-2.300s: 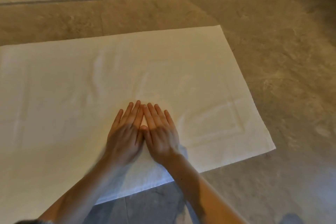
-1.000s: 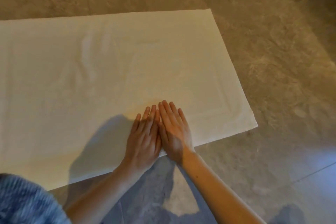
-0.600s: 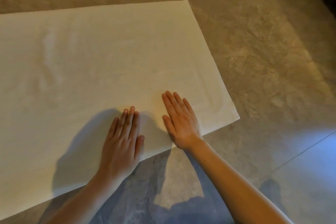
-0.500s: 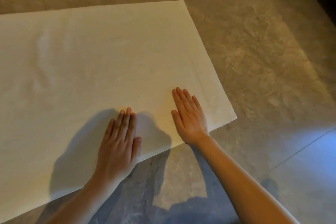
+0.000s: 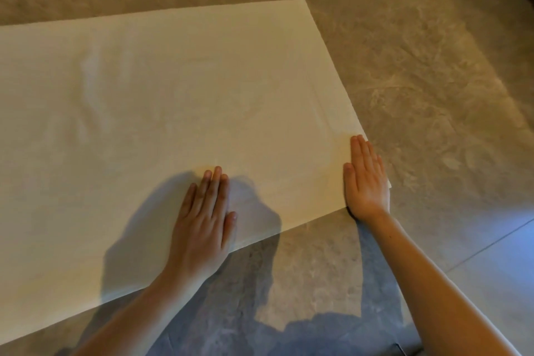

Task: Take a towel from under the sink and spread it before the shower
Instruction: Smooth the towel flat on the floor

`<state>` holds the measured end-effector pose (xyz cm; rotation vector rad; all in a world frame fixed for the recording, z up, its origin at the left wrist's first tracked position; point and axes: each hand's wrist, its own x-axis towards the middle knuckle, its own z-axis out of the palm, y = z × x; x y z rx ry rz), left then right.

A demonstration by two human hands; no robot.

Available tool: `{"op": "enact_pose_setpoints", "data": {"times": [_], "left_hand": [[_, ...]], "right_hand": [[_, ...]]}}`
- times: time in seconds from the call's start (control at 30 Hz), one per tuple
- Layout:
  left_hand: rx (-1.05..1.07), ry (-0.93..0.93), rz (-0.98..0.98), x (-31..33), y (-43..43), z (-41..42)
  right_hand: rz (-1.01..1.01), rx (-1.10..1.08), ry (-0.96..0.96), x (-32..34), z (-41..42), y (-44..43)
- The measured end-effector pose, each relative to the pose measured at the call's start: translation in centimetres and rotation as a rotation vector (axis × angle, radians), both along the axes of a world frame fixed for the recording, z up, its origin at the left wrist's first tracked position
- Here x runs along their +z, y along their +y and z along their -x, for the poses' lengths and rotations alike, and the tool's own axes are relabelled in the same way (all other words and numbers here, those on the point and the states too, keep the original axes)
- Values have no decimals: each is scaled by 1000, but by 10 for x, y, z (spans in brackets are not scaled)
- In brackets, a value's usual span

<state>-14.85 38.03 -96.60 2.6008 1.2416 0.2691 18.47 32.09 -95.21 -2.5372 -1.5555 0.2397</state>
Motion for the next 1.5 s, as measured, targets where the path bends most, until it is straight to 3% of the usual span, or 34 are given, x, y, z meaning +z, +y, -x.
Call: {"op": "enact_pose_setpoints", "data": {"times": [0.8, 0.93, 1.13, 1.5], "left_hand": [[-38, 60, 46, 10, 2, 3], [3, 54, 25, 16, 15, 16], [114, 28, -24, 15, 35, 37], [142, 93, -61, -3, 36, 40]], "right_hand": [[12, -67, 25, 8, 18, -2], [-57, 129, 62, 18, 83, 28], [-5, 424, 66, 10, 173, 75], [11, 493, 23, -8, 184, 77]]}}
